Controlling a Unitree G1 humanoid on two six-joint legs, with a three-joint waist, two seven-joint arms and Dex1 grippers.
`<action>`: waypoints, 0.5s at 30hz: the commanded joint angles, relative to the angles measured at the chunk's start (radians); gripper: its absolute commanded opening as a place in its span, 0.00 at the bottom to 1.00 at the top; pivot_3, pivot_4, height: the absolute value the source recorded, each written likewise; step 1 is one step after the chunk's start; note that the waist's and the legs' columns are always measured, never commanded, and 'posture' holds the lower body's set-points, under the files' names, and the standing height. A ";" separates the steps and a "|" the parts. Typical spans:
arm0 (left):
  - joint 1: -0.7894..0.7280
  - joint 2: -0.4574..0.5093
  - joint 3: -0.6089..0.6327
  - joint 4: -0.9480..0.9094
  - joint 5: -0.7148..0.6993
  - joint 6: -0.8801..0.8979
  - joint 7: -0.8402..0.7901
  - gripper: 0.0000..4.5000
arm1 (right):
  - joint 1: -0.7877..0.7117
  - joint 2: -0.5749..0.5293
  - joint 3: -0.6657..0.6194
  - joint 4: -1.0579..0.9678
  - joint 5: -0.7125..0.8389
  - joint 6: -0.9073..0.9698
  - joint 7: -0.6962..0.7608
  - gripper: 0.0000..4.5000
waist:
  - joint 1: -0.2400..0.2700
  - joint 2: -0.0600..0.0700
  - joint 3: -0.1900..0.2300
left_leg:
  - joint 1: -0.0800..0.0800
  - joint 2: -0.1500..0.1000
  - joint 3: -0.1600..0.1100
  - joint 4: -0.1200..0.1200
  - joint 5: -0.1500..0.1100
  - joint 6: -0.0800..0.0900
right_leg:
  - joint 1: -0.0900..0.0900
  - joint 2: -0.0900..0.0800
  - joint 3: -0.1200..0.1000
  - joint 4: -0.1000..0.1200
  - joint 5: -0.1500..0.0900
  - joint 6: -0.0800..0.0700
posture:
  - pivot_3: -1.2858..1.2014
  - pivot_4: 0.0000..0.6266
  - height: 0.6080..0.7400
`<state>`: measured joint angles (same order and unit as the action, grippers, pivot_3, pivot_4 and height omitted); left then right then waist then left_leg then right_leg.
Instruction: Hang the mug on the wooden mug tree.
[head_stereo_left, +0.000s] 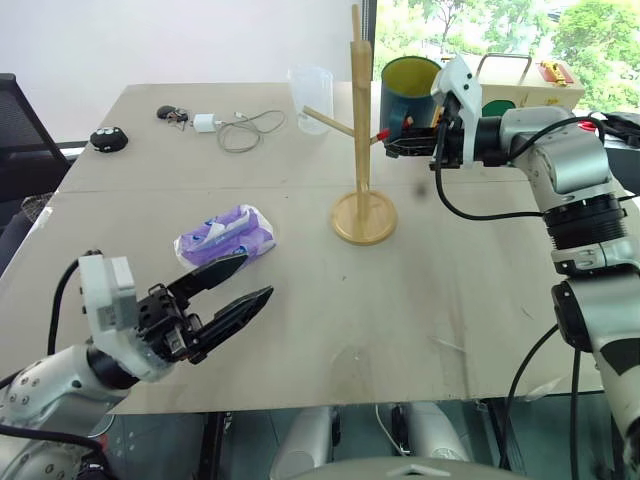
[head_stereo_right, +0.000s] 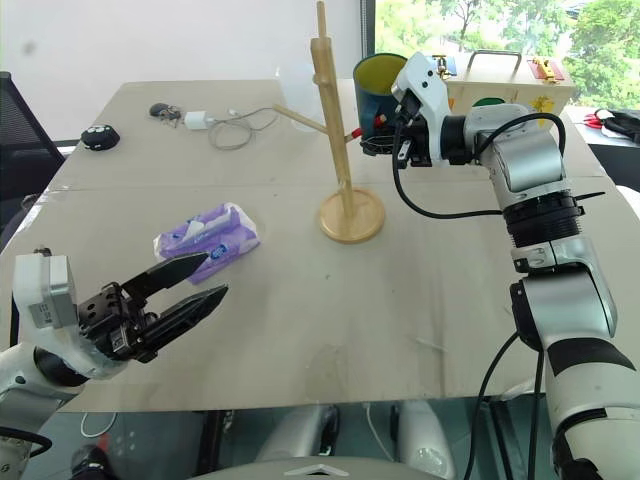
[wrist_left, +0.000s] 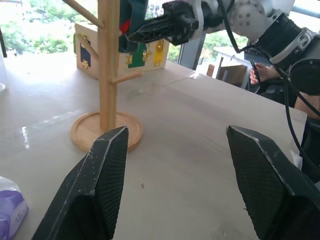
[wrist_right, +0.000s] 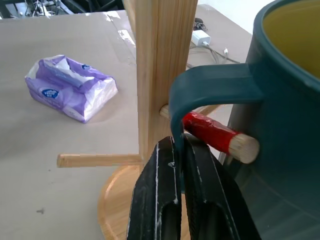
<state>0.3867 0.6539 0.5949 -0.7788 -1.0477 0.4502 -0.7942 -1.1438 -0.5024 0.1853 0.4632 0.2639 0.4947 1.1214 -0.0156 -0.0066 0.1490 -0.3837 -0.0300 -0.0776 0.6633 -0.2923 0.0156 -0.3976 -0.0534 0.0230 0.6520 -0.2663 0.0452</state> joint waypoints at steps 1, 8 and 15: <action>0.003 -0.004 0.041 -0.046 -0.042 -0.029 0.031 0.71 | -0.052 0.003 -0.013 0.011 -0.013 -0.037 0.033 0.01 | -0.001 0.000 0.000 | 0.000 0.000 0.000 0.000 0.000 0.000 | 0.000 0.000 0.000 0.000 0.000 0.000 | 0.52 0.24 1.00; 0.015 -0.015 0.054 -0.064 -0.069 -0.049 0.072 0.71 | -0.048 0.006 -0.021 0.014 -0.034 -0.038 0.042 0.01 | -0.002 0.000 0.000 | 0.000 0.000 0.000 -0.001 0.000 0.000 | -0.001 0.000 0.000 0.000 0.000 0.000 | 0.52 0.24 1.00; 0.019 -0.033 0.076 -0.055 -0.110 -0.079 0.097 0.71 | -0.040 0.008 -0.017 0.008 -0.046 -0.047 0.054 0.01 | -0.001 0.000 0.000 | 0.000 0.000 0.000 -0.001 0.000 0.000 | -0.001 0.000 0.000 0.000 0.000 0.000 | 0.52 0.24 1.00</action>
<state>0.4006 0.6268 0.6374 -0.8138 -1.1367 0.3992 -0.7043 -1.1534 -0.4919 0.1852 0.4945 0.2174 0.4683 1.1663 -0.0166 -0.0065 0.1490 -0.3837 -0.0301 -0.0774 0.6623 -0.2922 0.0155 -0.3982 -0.0533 0.0233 0.6518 -0.2663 0.0452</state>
